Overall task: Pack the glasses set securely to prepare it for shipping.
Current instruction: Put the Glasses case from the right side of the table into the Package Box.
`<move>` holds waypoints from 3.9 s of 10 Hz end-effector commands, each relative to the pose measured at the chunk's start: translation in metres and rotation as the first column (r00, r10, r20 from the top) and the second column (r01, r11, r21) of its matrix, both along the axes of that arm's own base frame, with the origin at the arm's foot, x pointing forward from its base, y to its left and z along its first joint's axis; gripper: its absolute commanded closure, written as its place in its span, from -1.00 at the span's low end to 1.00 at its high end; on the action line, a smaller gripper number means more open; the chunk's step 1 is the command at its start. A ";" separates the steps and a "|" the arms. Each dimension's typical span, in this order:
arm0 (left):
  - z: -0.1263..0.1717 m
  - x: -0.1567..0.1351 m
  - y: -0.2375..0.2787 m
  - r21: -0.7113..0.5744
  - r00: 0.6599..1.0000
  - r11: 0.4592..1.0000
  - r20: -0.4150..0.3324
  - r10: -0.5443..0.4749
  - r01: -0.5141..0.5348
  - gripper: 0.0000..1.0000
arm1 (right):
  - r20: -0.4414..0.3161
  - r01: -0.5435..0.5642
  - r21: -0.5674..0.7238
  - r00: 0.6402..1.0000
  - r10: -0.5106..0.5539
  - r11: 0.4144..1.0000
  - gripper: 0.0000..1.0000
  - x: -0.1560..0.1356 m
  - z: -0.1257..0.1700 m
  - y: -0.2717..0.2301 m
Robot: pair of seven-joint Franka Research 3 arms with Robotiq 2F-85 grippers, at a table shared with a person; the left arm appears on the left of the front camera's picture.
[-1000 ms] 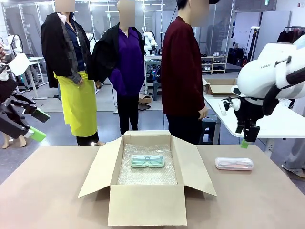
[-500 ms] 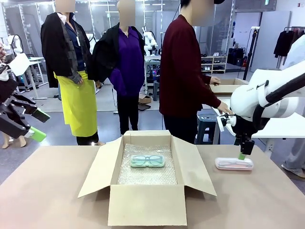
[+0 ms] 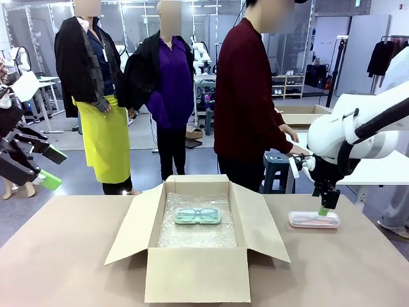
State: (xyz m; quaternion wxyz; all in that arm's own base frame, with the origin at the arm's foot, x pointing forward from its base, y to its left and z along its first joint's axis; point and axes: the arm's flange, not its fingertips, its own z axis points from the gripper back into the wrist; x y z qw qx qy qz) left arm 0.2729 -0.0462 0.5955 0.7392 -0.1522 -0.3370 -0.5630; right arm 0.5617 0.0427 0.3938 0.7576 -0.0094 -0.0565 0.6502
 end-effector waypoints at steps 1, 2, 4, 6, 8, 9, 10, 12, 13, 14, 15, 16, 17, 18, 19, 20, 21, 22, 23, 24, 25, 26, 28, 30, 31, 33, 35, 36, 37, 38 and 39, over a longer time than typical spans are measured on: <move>0.001 0.000 0.002 -0.002 1.000 1.000 0.002 -0.023 0.023 -1.00 | 0.019 -0.101 -0.005 0.995 0.101 0.995 -1.00 0.013 -0.023 -0.002; 0.001 0.000 0.002 -0.002 1.000 1.000 0.002 -0.023 0.023 -1.00 | 0.025 -0.099 -0.013 0.995 0.099 0.995 -1.00 0.016 -0.033 -0.004; 0.001 0.000 0.002 -0.002 1.000 1.000 0.002 -0.023 0.023 -1.00 | 0.015 -0.123 -0.011 0.992 0.123 0.992 -1.00 0.020 -0.050 -0.006; 0.001 0.000 0.002 -0.002 1.000 1.000 0.002 -0.023 0.023 -1.00 | 0.026 -0.139 0.004 0.990 0.139 0.990 -1.00 0.024 -0.057 -0.012; 0.001 0.000 0.002 -0.002 1.000 1.000 0.002 -0.023 0.023 -1.00 | 0.016 -0.143 -0.014 0.990 0.143 0.990 -1.00 0.032 -0.072 -0.012; 0.001 0.000 0.002 -0.002 1.000 1.000 0.002 -0.023 0.023 -1.00 | 0.031 -0.143 -0.036 0.989 0.144 0.989 -1.00 0.036 -0.078 -0.010; 0.001 0.000 0.002 -0.002 1.000 1.000 0.002 -0.023 0.023 -1.00 | 0.026 -0.135 -0.028 0.990 0.136 0.990 -1.00 0.040 -0.082 -0.012; 0.001 0.000 0.002 -0.002 1.000 1.000 0.002 -0.023 0.023 -1.00 | 0.007 -0.128 -0.025 0.992 0.128 0.991 -1.00 0.044 -0.087 -0.014; 0.001 0.000 0.002 -0.002 1.000 1.000 0.002 -0.023 0.023 -1.00 | -0.002 -0.131 -0.029 0.991 0.131 0.991 -1.00 0.044 -0.089 -0.013; 0.001 0.000 0.002 -0.002 1.000 1.000 0.002 -0.023 0.023 -1.00 | -0.010 -0.132 -0.028 0.991 0.131 0.991 -1.00 0.044 -0.091 -0.013; 0.001 0.000 0.002 -0.002 1.000 1.000 0.002 -0.023 0.023 -1.00 | -0.011 -0.127 -0.022 0.992 0.127 0.992 -1.00 0.044 -0.090 -0.015; 0.001 0.000 0.002 -0.002 1.000 1.000 0.002 -0.023 0.023 -1.00 | -0.014 -0.120 -0.017 0.993 0.120 0.993 -1.00 0.044 -0.089 -0.016; 0.001 0.000 0.002 -0.002 1.000 1.000 0.002 -0.023 0.023 -1.00 | -0.015 -0.122 -0.011 0.992 0.122 0.992 -0.57 0.044 -0.087 -0.015; 0.001 0.000 0.002 -0.002 1.000 1.000 0.002 -0.023 0.023 -1.00 | -0.012 -0.124 -0.019 0.992 0.124 0.992 0.20 0.043 -0.085 -0.013; 0.001 0.000 0.002 -0.002 1.000 1.000 0.002 -0.023 0.023 -1.00 | -0.012 -0.124 -0.018 0.992 0.124 0.992 0.63 0.043 -0.085 -0.012; 0.001 0.000 0.002 -0.002 1.000 1.000 0.002 -0.023 0.023 -1.00 | -0.007 -0.123 -0.017 0.992 0.122 0.992 1.00 0.043 -0.082 -0.012; 0.001 0.000 0.002 -0.002 1.000 1.000 0.002 -0.023 0.023 -1.00 | -0.003 -0.120 -0.018 0.993 0.120 0.993 1.00 0.042 -0.080 -0.013; 0.001 0.000 0.002 -0.002 1.000 1.000 0.002 -0.023 0.023 -1.00 | -0.009 -0.111 -0.022 0.994 0.111 0.994 1.00 0.042 -0.081 -0.013; 0.001 0.000 0.002 -0.002 1.000 1.000 0.002 -0.023 0.023 -1.00 | -0.039 -0.128 -0.041 0.991 0.127 0.991 0.85 0.043 -0.084 -0.013; 0.001 0.000 0.002 -0.002 1.000 1.000 0.002 -0.023 0.023 -1.00 | -0.001 -0.119 -0.015 0.993 0.119 0.993 0.85 0.043 -0.083 -0.013; 0.001 0.000 0.002 -0.002 1.000 1.000 0.002 -0.023 0.023 -1.00 | -0.001 -0.119 -0.015 0.993 0.119 0.993 0.85 0.043 -0.083 -0.013; 0.001 0.000 0.002 -0.002 1.000 1.000 0.002 -0.023 0.023 -1.00 | -0.001 -0.119 -0.015 0.993 0.119 0.993 0.85 0.043 -0.083 -0.013; 0.001 0.000 0.002 -0.002 1.000 1.000 0.002 -0.023 0.023 -1.00 | -0.001 -0.119 -0.015 0.993 0.119 0.993 0.85 0.043 -0.083 -0.013; 0.001 0.000 0.002 -0.002 1.000 1.000 0.002 -0.023 0.023 -1.00 | -0.001 -0.119 -0.015 0.993 0.119 0.993 0.85 0.043 -0.083 -0.013; 0.001 0.000 0.002 -0.002 1.000 1.000 0.002 -0.023 0.023 -1.00 | -0.001 -0.119 -0.015 0.993 0.119 0.993 0.85 0.043 -0.083 -0.013; 0.001 0.000 0.002 -0.002 1.000 1.000 0.002 -0.023 0.023 -1.00 | -0.001 -0.119 -0.015 0.993 0.119 0.993 0.85 0.043 -0.083 -0.013; 0.001 0.000 0.002 -0.002 1.000 1.000 0.002 -0.023 0.023 -1.00 | -0.001 -0.119 -0.015 0.993 0.119 0.993 0.85 0.043 -0.083 -0.013; 0.001 0.000 0.002 -0.002 1.000 1.000 0.002 -0.023 0.023 -1.00 | -0.001 -0.119 -0.015 0.993 0.119 0.993 0.85 0.043 -0.083 -0.013; 0.001 0.000 0.002 -0.002 1.000 1.000 0.002 -0.023 0.023 -1.00 | -0.001 -0.119 -0.015 0.993 0.119 0.993 0.85 0.043 -0.083 -0.013; 0.001 0.000 0.002 -0.002 1.000 1.000 0.002 -0.023 0.023 -1.00 | -0.001 -0.119 -0.015 0.993 0.119 0.993 0.85 0.043 -0.083 -0.013; 0.001 0.000 0.002 -0.002 1.000 1.000 0.002 -0.023 0.023 -1.00 | -0.001 -0.119 -0.015 0.993 0.119 0.993 0.85 0.043 -0.083 -0.013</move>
